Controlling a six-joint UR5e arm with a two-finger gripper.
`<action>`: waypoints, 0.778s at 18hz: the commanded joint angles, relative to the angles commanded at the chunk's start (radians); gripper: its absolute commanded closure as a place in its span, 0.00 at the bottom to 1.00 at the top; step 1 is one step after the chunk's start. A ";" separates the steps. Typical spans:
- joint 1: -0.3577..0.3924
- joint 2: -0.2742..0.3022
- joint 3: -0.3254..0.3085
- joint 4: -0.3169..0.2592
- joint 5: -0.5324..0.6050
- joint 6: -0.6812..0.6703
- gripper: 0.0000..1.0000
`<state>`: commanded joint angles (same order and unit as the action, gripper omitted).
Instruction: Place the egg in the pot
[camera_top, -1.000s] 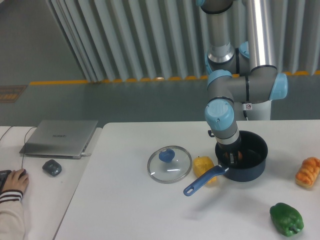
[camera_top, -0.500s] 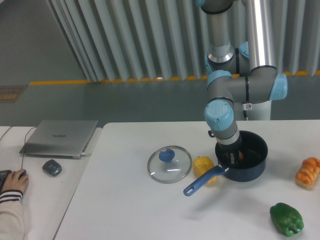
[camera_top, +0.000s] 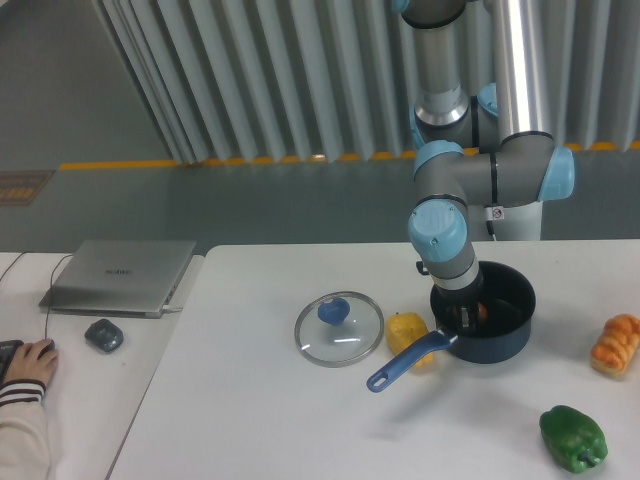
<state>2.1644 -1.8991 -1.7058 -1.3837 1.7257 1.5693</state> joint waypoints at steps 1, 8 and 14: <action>0.000 0.002 0.000 0.000 0.000 0.000 0.26; -0.002 0.002 0.006 0.000 -0.002 0.000 0.20; 0.002 0.011 0.051 -0.005 -0.012 0.003 0.18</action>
<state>2.1660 -1.8884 -1.6553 -1.3882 1.7135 1.5723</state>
